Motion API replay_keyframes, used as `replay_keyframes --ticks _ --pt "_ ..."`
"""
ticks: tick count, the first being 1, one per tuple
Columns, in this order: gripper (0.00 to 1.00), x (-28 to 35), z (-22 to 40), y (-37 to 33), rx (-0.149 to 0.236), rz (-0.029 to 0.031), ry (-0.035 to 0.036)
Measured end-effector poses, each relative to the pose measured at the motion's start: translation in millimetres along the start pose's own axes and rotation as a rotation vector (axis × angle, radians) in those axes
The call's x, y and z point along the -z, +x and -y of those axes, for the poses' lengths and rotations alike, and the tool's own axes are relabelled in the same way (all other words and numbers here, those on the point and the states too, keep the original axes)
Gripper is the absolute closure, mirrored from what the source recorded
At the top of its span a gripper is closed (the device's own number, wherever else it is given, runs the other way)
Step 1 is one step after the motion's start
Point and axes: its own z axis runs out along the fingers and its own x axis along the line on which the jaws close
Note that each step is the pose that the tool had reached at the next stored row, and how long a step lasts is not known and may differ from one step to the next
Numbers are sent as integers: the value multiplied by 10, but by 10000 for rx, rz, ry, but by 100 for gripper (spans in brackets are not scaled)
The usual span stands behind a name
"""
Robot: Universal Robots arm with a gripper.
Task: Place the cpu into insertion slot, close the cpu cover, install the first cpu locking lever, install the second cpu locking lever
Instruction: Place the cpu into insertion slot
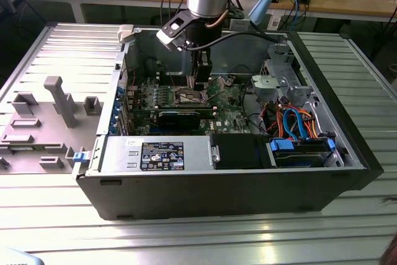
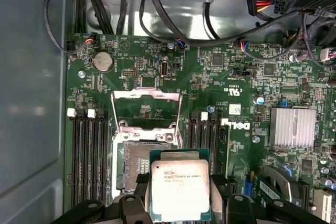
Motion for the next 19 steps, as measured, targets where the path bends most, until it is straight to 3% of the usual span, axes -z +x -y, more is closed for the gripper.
replay_keyframes --ticks 19 --pt "45 -86 -2 4 0 0 1"
